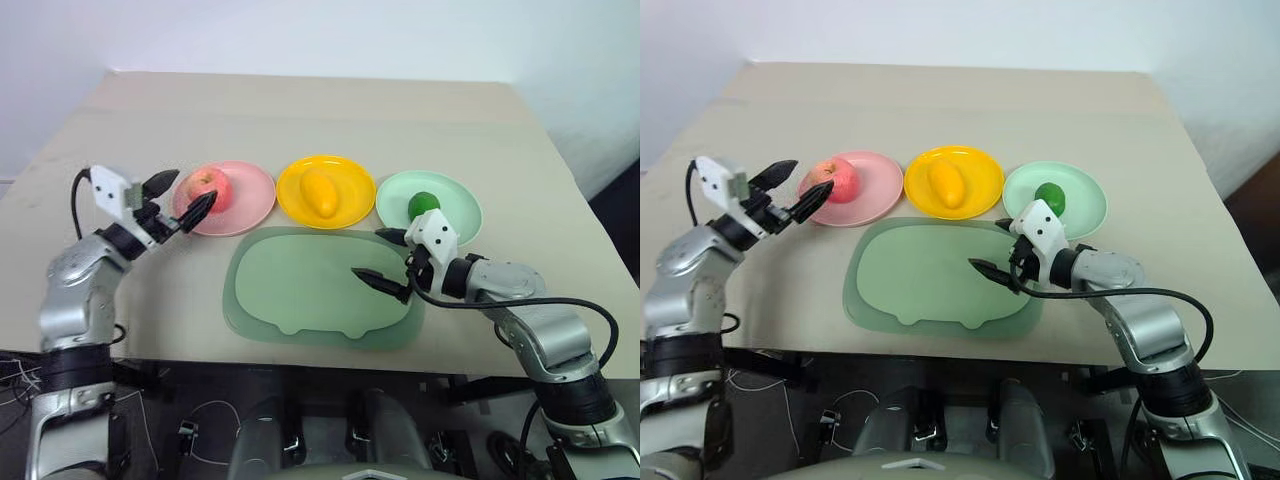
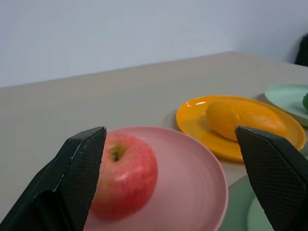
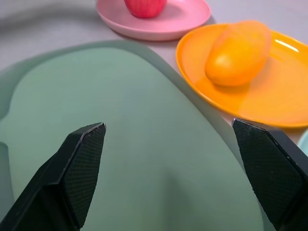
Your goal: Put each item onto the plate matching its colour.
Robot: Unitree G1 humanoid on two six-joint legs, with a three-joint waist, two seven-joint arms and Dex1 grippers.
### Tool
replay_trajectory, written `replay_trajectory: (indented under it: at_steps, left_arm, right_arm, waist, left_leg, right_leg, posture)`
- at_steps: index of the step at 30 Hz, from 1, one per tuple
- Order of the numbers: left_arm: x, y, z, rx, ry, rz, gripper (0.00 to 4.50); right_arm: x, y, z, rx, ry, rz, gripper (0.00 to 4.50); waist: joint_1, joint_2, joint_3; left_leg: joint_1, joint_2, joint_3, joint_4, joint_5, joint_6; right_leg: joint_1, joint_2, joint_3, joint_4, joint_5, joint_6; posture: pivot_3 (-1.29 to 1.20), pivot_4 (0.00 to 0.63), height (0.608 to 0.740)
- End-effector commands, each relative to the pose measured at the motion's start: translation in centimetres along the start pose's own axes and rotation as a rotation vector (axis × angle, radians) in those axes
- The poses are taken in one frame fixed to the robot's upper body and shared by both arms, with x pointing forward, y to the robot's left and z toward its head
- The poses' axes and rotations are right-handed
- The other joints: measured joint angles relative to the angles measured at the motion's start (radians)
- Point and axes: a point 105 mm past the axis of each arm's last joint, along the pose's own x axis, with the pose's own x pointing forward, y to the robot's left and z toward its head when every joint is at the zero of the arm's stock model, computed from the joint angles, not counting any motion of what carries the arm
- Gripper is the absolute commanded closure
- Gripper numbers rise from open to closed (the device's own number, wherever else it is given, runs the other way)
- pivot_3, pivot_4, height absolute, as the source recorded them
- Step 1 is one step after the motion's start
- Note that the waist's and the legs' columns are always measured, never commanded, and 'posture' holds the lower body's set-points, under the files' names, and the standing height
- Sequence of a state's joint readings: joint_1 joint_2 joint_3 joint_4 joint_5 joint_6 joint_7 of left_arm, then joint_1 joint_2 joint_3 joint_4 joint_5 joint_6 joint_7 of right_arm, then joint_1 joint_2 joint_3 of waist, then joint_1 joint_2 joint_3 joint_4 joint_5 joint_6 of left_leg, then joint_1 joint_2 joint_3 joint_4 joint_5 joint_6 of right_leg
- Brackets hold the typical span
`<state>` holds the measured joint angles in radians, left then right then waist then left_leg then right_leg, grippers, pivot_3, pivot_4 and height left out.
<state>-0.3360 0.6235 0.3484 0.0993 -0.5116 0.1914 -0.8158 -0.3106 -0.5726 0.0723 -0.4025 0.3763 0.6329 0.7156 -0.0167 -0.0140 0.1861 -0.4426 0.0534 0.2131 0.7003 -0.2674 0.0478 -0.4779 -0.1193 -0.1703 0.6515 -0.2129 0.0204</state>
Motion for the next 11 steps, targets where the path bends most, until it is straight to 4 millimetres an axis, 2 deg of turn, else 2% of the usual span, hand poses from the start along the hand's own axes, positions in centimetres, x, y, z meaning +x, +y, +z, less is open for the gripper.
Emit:
replay_trajectory:
  at_steps: [1, 4, 8, 11]
  left_arm:
    - [-2.2, -0.2, 2.0, 0.042, -0.046, -0.048, 0.01]
    - [-4.0, -1.5, 1.6, 0.033, -0.024, -0.125, 0.01]
    - [-5.2, -2.2, 0.2, 0.052, 0.028, -0.145, 0.01]
    - [-5.3, -2.6, -0.5, 0.061, 0.056, -0.166, 0.01]
  right_arm:
    - [-0.7, 0.6, 2.1, 0.013, -0.098, 0.030, 0.00]
    - [-1.5, 0.5, 2.4, 0.035, -0.132, 0.044, 0.00]
    - [-1.9, -0.3, 2.4, 0.063, -0.138, 0.017, 0.00]
    - [-2.0, -0.7, 2.2, 0.053, -0.126, 0.002, 0.00]
  waist:
    - [0.003, 0.000, 0.000]
    - [0.004, 0.000, 0.000]
    - [0.005, 0.000, 0.000]
    - [0.004, 0.000, 0.000]
  left_leg:
    - [0.000, 0.000, 0.000, 0.000, 0.000, 0.000]
    - [0.000, 0.000, 0.000, -0.001, 0.000, 0.000]
    - [0.000, 0.000, 0.000, -0.001, 0.000, 0.000]
    - [0.000, 0.000, 0.000, -0.001, 0.000, 0.000]
  right_leg:
    - [0.000, 0.000, 0.000, 0.000, 0.000, 0.000]
    - [0.000, 0.000, 0.000, -0.002, -0.002, -0.003]
    - [0.000, -0.001, 0.000, -0.003, -0.002, -0.004]
    - [0.000, -0.001, 0.000, -0.004, -0.002, -0.004]
  posture:
    - [0.00, 0.150, 0.696]
    - [0.00, 0.150, 0.696]
    - [0.00, 0.150, 0.696]
    - [0.00, 0.150, 0.696]
